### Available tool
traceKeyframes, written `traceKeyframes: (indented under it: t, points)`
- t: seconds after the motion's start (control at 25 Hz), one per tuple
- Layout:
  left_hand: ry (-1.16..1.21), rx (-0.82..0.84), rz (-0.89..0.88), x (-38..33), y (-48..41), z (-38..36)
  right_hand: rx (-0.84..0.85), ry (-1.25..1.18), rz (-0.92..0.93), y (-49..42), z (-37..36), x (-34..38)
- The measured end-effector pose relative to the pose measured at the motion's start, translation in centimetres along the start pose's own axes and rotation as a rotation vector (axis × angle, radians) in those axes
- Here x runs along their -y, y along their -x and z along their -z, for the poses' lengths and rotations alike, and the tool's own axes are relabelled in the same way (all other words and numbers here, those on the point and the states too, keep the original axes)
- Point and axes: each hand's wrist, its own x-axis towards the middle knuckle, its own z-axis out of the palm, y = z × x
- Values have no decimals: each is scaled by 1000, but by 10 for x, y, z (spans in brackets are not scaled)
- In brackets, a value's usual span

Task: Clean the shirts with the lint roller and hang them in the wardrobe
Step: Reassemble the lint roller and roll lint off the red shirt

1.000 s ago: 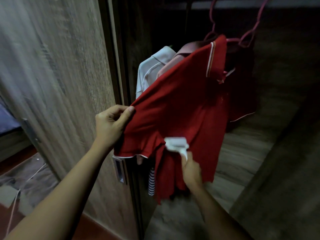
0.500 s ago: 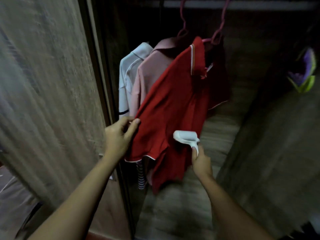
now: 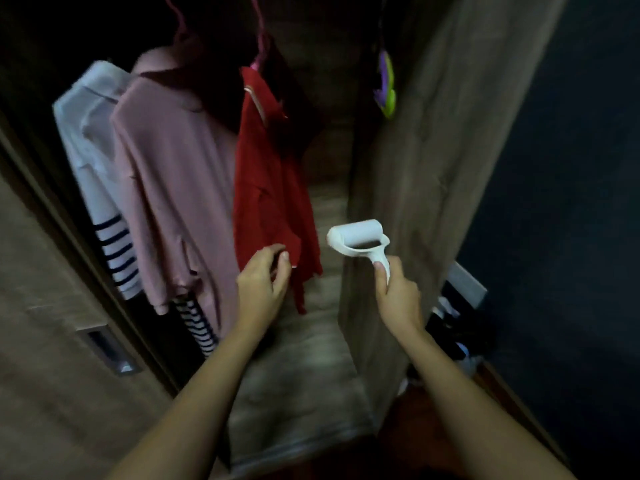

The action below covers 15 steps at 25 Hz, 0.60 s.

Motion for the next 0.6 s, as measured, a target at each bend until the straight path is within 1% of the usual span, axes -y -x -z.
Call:
traceKeyframes:
  t: [0.16,0.32,0.44,0.6]
  points:
    - [40,241,22,-45,44,-68,-56,31,-135,42,51,-65]
    - [82,542,11,-126,119,-159,-139,160,-302,102,144,-163]
    - [114,681,7,-200,183,-220,-163,249,-446,158,225,-240]
    - [125,841,12,-291,286,-285,-163,386,-550,237,320,-338]
